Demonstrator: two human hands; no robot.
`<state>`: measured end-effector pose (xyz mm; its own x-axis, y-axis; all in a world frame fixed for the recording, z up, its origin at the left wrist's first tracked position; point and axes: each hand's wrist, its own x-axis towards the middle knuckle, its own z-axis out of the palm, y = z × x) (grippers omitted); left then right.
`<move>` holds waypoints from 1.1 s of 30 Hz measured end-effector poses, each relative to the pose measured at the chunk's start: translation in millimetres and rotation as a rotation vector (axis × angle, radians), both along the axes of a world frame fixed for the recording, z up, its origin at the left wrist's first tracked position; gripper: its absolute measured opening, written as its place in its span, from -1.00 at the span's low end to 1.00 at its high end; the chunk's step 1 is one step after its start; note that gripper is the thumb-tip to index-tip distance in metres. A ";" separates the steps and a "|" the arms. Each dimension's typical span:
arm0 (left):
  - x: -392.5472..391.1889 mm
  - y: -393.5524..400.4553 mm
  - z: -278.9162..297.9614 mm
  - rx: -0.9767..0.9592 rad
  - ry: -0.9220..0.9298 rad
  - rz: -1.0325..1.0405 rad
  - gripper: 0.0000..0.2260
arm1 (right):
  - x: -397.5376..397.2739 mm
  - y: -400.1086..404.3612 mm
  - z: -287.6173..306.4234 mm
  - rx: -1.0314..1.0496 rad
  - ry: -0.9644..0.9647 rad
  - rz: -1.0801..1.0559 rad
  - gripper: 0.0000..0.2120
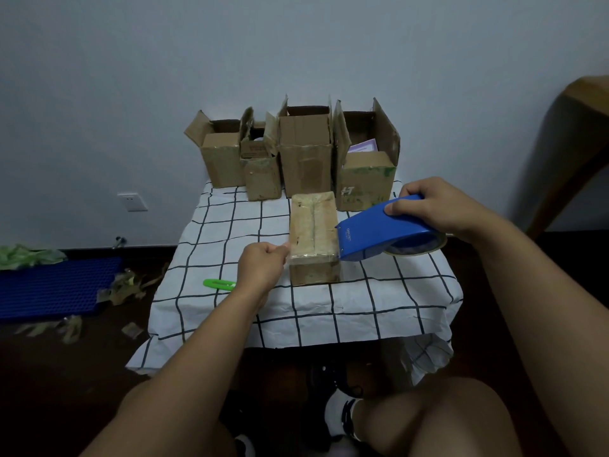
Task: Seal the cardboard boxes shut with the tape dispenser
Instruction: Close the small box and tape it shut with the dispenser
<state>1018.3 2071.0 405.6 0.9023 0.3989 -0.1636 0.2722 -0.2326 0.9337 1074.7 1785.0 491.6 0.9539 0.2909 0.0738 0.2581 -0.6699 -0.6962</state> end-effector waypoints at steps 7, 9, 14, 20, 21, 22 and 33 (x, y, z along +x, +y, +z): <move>7.3 0.3 -4.8 0.195 -0.007 -0.021 -0.69 | 8.2 7.1 0.1 -0.052 0.011 -0.002 -0.70; 8.8 1.5 -6.0 0.244 -0.006 -0.033 -0.65 | 10.8 8.6 0.7 -0.058 0.022 0.003 -0.68; 10.7 1.3 -9.1 0.341 0.002 -0.055 -0.67 | 15.6 11.5 0.8 -0.073 0.050 0.013 -0.65; 13.6 1.7 -12.5 0.402 0.012 -0.066 -0.64 | 15.4 11.7 -1.1 -0.076 0.078 0.003 -0.65; 13.7 1.9 -12.8 0.397 0.017 -0.067 -0.64 | 15.0 11.7 -1.8 -0.075 0.080 0.001 -0.65; 13.8 2.1 -13.1 0.390 0.019 -0.069 -0.64 | 14.8 11.8 -2.6 -0.073 0.083 0.003 -0.64; 15.9 2.5 -11.1 -0.114 0.210 -0.051 -0.77 | 12.8 13.0 -15.6 -0.036 0.133 -0.008 -0.66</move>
